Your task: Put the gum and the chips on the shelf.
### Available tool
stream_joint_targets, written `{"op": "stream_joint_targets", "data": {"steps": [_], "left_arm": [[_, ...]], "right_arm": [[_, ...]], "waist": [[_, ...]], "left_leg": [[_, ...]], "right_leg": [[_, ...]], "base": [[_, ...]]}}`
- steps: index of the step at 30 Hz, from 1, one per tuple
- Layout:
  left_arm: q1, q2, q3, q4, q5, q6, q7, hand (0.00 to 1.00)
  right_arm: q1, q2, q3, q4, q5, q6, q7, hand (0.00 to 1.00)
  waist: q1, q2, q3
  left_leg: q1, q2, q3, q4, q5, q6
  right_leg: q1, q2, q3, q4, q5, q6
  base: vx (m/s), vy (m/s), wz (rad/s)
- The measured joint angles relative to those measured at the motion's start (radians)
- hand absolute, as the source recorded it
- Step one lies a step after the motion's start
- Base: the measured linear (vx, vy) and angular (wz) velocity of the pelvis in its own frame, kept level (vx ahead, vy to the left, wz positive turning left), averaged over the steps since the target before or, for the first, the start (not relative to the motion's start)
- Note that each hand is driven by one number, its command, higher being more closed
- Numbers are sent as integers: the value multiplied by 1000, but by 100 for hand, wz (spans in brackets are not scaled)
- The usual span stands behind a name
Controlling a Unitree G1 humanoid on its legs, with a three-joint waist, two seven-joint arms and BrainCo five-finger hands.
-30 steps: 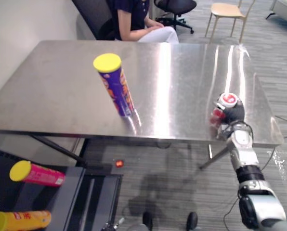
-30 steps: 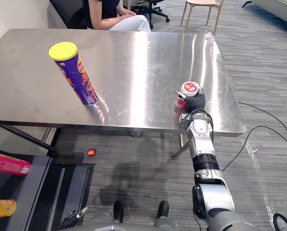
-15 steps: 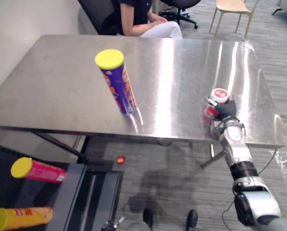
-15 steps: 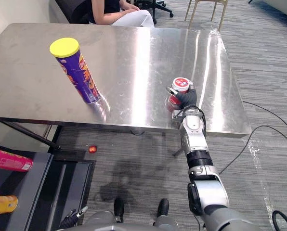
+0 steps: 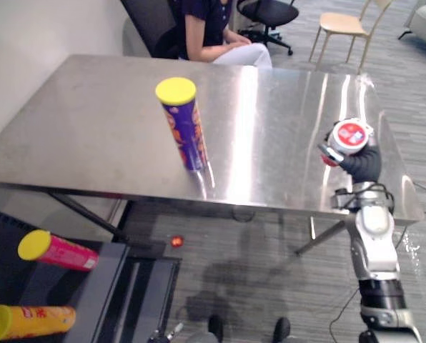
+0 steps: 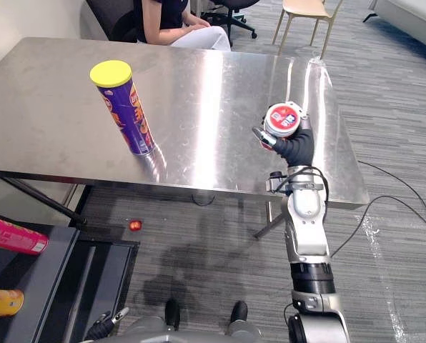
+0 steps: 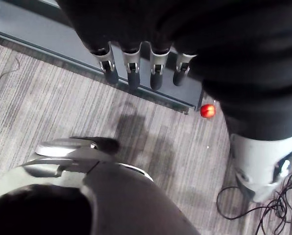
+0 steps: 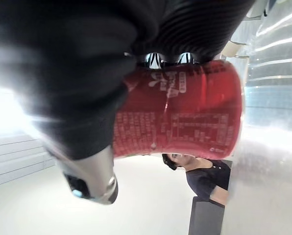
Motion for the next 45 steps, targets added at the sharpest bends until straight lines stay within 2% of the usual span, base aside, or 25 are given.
{"op": "stream_joint_targets", "data": {"steps": [5, 9, 13, 17, 20, 22, 24, 26, 27, 28, 29, 30, 31, 32, 33, 34, 35, 36, 37, 38, 39, 40, 41, 43, 45], "left_arm": [[2, 4, 1, 10, 1, 0, -1, 0], [4, 4, 1, 45, 8, 0, -1, 0], [9, 2, 5, 68, 9, 0, -1, 0], [13, -2, 31, 67, 8, 0, -2, 0], [8, -3, 38, 67, -4, 1, -9, 0], [7, -4, 40, 66, -14, 1, -20, 0], [1, -8, 39, 63, -48, 1, -34, 0], [-13, -10, 38, 57, -53, 2, -40, 0], [-27, -14, 35, 51, -53, 1, -39, 0], [-27, -16, 34, 35, -53, 0, -39, 0], [-32, -15, 38, 31, -53, 3, -38, 0], [-50, -13, 49, 39, -53, 4, -37, 0], [-61, -24, 59, 43, -53, 6, -39, 0], [-61, -27, 63, 49, -53, 10, -38, 0], [-44, -46, 79, 54, -53, 17, -37, 0], [-26, -58, 85, 44, -53, 21, -36, 0], [-26, -62, 78, 31, -55, 21, -36, 0], [-40, -41, 98, 20, -55, 16, -37, 0], [-47, -41, 119, 28, -63, 22, -35, 0], [-36, -43, 119, 29, -70, 24, -36, 0], [-27, -61, 129, 37, -71, 24, -40, 0], [-25, -68, 138, 38, -71, 25, -40, 0], [-27, -79, 154, 44, -71, 26, -40, 0], [-29, -81, 159, 58, -69, 26, -40, 0], [-29, -72, 175, 65, -31, 28, -36, 0]], "right_arm": [[123, 0, -2, -88, 30, -11, 44, 100], [215, 0, -21, -121, 41, -12, 65, 100], [276, 4, -63, -128, 58, -13, 65, 100], [308, 40, -85, -128, 58, -13, 65, 100], [310, 67, -83, -128, 63, -14, 68, 100], [297, 70, -47, -124, 88, -14, 67, 100], [219, 76, 39, -93, 119, -16, 63, 100], [160, 74, 92, -79, 125, -18, 61, 100], [115, 72, 120, -76, 125, -19, 58, 100], [97, 72, 131, -77, 124, -19, 58, 100], [81, 74, 140, -84, 121, -19, 64, 100], [57, 72, 118, -87, 115, -20, 60, 100], [37, 67, 98, -80, 113, -20, 54, 100], [33, 63, 88, -77, 110, -18, 49, 100], [42, 62, 82, -77, 95, -17, 34, 100], [51, 49, 63, -94, 94, -20, 26, 100], [59, 47, 44, -105, 94, -22, 24, 100], [90, 57, 6, -124, 91, -26, 25, 100], [104, 64, -1, -126, 81, -27, 28, 100], [119, 73, -1, -132, 77, -28, 28, 100], [159, 73, -9, -154, 77, -29, 29, 100], [168, 71, -18, -156, 77, -30, 29, 100], [177, 71, -42, -156, 77, -29, 27, 100], [177, 78, -51, -156, 77, -29, 28, 100], [174, 81, -53, -157, 77, -29, 29, 100]], "waist": [[-3, -5, -15], [-9, 2, -63], [-17, 7, -99], [-16, 8, -103], [-13, 21, -85], [-9, 22, -64], [-3, 32, -49], [-3, 37, -43], [4, 45, -39], [10, 47, -37], [27, 47, -37], [23, 43, -29], [25, 59, -9], [26, 67, -1], [25, 82, -1], [12, 118, -1], [0, 117, -2], [-17, 78, -12], [-3, 78, -11], [-3, 78, -12], [-13, 89, -20], [-18, 103, -28], [-22, 119, -39], [-25, 120, -39], [-26, 103, -49]], "left_leg": [[0, 2, 12, 1, 0, 1], [1, 6, 27, 1, 1, 0], [4, 9, 30, 1, 1, 0], [19, 15, 44, 14, -6, -3], [-50, 46, 47, 175, -79, -5], [-65, 50, 36, 218, -92, -7], [-107, 54, -17, 235, -84, -12], [-154, 48, -91, 225, -51, -18], [-189, 40, -173, 175, 3, -42], [-198, 43, -191, 138, 20, -55], [-203, 64, -153, 48, 18, -48], [-245, 109, -5, 72, 3, 29], [-295, 159, 117, 202, 2, 67], [-308, 189, 196, 293, 6, 95], [-292, 243, 332, 446, 24, 130], [-297, 250, 386, 447, 61, 103], [-306, 230, 390, 405, 95, 115], [-276, 160, 370, 301, 131, 114], [-256, 217, 456, 460, -11, 141], [-231, 242, 488, 500, -43, 120], [-154, 282, 515, 477, -54, 75], [-129, 290, 513, 445, -58, 56], [-91, 293, 502, 352, -58, 14], [-86, 266, 495, 252, -59, -9], [-112, 227, 490, 184, -50, -27]], "right_leg": [[-3, 4, 9, -9, -1, 0], [-8, 9, 25, -18, -1, 1], [-6, 13, 29, -20, -1, 1], [7, 16, 45, -14, -3, -3], [-54, 14, 58, 128, -68, -16], [-76, 6, 58, 210, -111, -22], [-92, 6, 13, 240, -125, -34], [-98, 5, -57, 234, -132, -46], [-119, 2, -136, 248, -140, -59], [-133, 7, -160, 256, -146, -73], [-129, 16, -229, 219, -132, -85], [-107, 9, -337, 164, -112, -98], [-104, -4, -400, 179, -118, -111], [-98, -15, -433, 195, -126, -116], [-82, -33, -504, 229, -136, -122], [-75, -39, -571, 274, -154, -117], [-78, -39, -578, 273, -175, -129], [-71, -49, -611, 191, -169, -128], [-65, -49, -677, 192, -165, -135], [-57, -50, -701, 197, -164, -135], [-54, -50, -769, 208, -162, -132], [-56, -43, -791, 207, -159, -128], [-63, -40, -836, 207, -150, -123], [-72, -43, -882, 205, -133, -124], [-90, -71, -944, 218, -110, -121]], "base": [[-80, -36, -12], [-59, -35, -12], [-24, -20, -2], [-28, -17, -11], [-66, -10, -8], [-137, -33, 16], [-166, -84, 56], [-121, -95, 119], [-118, -118, 153], [-175, -184, 184], [-148, -189, 188], [-168, -162, 216], [-142, -109, 183], [-81, -60, 144], [-56, -93, 162], [-61, -90, 183], [-148, -65, 224], [-243, -79, 190], [-207, -70, 162], [-146, -54, 140], [-55, 26, 127], [-124, 107, 151], [-131, 160, 94], [-176, 268, 84], [-169, 304, 84]]}}
